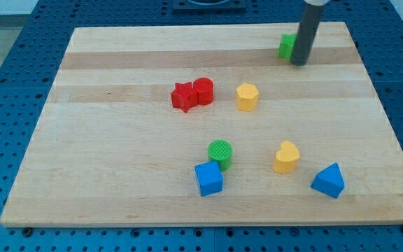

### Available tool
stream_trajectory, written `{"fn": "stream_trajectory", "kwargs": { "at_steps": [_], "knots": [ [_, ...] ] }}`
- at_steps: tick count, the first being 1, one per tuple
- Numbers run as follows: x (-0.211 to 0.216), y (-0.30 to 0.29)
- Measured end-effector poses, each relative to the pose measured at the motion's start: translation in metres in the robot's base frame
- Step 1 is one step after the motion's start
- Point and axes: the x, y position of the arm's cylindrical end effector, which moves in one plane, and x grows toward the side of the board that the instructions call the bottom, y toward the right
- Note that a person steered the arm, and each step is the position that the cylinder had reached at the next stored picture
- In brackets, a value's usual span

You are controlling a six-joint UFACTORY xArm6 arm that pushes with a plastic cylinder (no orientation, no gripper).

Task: Slide the green circle into the green star

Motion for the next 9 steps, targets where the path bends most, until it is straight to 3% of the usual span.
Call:
{"fn": "stream_trajectory", "kwargs": {
  "at_steps": [1, 2, 3, 4, 5, 6, 7, 9],
  "knots": [
    [-0.024, 0.018],
    [0.031, 0.037],
    [0.094, -0.008],
    [0.136, -0.097],
    [0.14, -0.191],
    [0.206, -0.241],
    [0.227, -0.213],
    [0.228, -0.136]
  ]
}}
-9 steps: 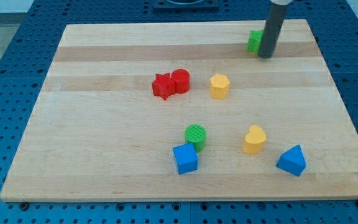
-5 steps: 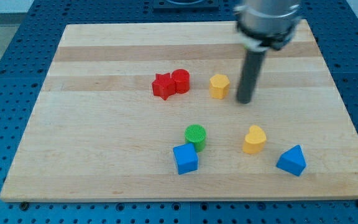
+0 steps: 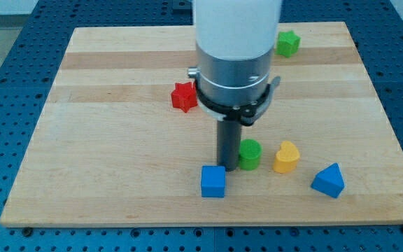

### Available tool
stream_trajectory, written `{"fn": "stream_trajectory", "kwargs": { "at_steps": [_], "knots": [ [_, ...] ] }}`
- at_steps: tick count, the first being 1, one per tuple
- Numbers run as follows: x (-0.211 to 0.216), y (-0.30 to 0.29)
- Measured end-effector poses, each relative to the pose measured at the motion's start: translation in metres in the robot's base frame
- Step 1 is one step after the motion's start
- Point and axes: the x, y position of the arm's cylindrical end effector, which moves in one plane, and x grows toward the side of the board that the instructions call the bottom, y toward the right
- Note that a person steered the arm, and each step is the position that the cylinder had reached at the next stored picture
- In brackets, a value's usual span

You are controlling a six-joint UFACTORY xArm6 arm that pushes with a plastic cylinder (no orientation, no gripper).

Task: Slide the green circle into the green star

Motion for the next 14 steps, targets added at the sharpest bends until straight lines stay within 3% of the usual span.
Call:
{"fn": "stream_trajectory", "kwargs": {
  "at_steps": [2, 4, 7, 9, 10, 12, 13, 14],
  "knots": [
    [-0.011, 0.068],
    [-0.078, 0.09],
    [-0.044, 0.093],
    [-0.089, 0.113],
    [-0.07, 0.1],
    [-0.067, 0.175],
    [-0.166, 0.147],
    [-0.239, 0.117]
  ]
}}
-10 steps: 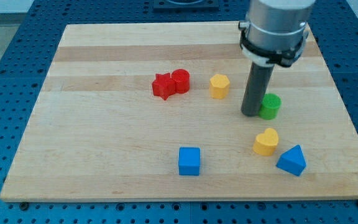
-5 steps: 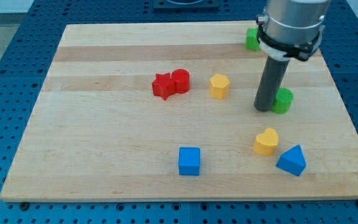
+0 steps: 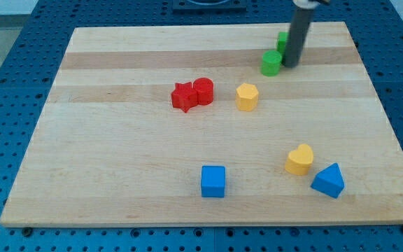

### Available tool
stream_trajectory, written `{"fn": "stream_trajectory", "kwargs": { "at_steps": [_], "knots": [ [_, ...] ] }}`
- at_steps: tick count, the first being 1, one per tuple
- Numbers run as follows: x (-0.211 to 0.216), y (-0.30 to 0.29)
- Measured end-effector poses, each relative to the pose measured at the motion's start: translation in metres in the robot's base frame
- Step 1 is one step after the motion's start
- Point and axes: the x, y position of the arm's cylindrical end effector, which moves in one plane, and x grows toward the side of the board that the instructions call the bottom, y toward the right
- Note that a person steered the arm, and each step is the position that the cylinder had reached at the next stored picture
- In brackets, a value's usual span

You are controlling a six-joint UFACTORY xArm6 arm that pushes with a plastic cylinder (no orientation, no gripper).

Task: Slide the green circle into the green star

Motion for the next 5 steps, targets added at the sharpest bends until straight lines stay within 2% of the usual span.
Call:
{"fn": "stream_trajectory", "kwargs": {
  "at_steps": [2, 3, 4, 5],
  "knots": [
    [0.063, -0.059],
    [0.091, -0.059],
    [0.075, -0.129],
    [0.058, -0.133]
  ]
}}
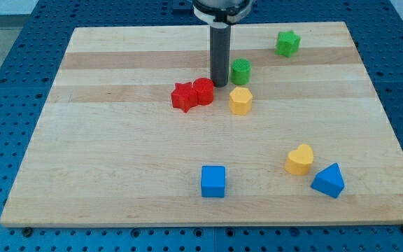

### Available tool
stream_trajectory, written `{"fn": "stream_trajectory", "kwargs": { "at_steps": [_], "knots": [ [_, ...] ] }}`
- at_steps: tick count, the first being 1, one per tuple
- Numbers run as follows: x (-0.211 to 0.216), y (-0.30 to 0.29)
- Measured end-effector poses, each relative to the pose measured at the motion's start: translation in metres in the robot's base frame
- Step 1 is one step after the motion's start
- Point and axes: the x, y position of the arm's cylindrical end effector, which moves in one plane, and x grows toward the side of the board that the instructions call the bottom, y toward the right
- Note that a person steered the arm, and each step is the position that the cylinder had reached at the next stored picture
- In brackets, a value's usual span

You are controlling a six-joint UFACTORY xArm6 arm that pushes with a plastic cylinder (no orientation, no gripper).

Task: Slide the green circle into the green star

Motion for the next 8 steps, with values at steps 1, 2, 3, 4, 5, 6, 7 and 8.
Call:
{"fn": "stream_trajectory", "kwargs": {
  "at_steps": [1, 2, 3, 4, 5, 6, 7, 8],
  "knots": [
    [-0.022, 0.016],
    [-0.034, 0.046],
    [-0.013, -0.002],
    [0.009, 0.036],
    [-0.007, 0.079],
    [-0.054, 0.116],
    [-0.035, 0.118],
    [-0.021, 0.13]
  ]
}}
